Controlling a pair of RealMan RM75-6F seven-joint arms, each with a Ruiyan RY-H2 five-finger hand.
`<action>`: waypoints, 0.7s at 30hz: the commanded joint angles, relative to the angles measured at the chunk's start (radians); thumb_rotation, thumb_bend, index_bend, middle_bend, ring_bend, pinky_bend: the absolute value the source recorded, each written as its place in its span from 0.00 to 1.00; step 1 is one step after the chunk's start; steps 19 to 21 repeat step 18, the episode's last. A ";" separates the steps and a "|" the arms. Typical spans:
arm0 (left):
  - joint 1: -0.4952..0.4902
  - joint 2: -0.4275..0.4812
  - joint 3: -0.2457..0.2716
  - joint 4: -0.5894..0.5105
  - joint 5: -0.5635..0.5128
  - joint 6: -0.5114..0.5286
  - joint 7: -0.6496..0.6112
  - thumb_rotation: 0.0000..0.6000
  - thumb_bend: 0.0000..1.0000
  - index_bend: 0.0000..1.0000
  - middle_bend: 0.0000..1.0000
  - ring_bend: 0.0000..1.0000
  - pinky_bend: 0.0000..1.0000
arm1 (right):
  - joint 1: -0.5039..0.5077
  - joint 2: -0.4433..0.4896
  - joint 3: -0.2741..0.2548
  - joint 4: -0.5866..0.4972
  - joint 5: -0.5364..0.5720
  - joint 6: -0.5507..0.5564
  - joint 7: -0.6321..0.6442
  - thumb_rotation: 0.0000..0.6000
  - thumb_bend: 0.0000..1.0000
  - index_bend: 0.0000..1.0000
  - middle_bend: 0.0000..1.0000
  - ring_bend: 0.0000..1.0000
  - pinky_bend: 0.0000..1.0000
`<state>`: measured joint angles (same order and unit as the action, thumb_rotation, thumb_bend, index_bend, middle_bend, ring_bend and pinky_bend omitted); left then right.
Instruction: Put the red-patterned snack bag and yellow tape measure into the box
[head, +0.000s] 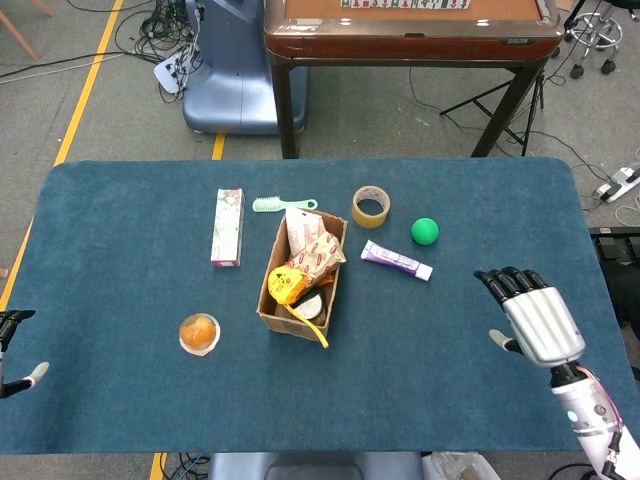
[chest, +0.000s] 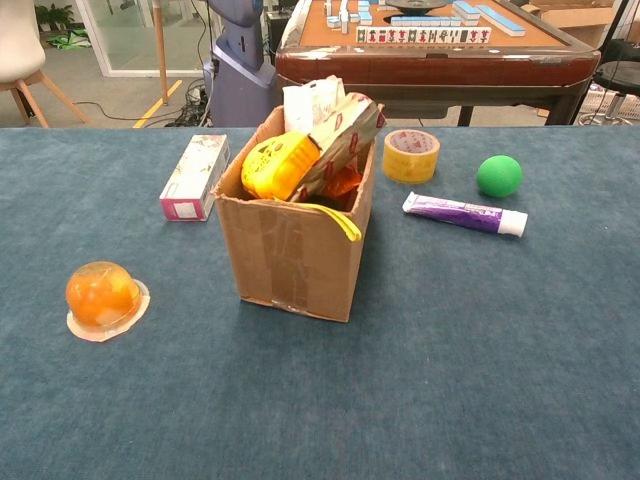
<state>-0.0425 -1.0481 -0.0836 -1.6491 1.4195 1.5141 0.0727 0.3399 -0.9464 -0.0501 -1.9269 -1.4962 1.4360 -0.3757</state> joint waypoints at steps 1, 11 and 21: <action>-0.002 -0.008 0.002 0.010 0.013 0.006 -0.005 1.00 0.13 0.24 0.26 0.19 0.34 | -0.071 -0.048 -0.018 0.067 -0.025 0.072 0.034 1.00 0.00 0.22 0.28 0.22 0.32; -0.009 -0.033 0.009 0.037 0.046 0.017 -0.007 1.00 0.13 0.24 0.26 0.19 0.34 | -0.168 -0.112 -0.006 0.222 -0.088 0.185 0.164 1.00 0.00 0.25 0.29 0.22 0.32; -0.022 -0.043 0.010 0.039 0.035 -0.009 0.007 1.00 0.13 0.24 0.26 0.19 0.34 | -0.179 -0.099 0.010 0.241 -0.102 0.172 0.232 1.00 0.00 0.25 0.29 0.22 0.32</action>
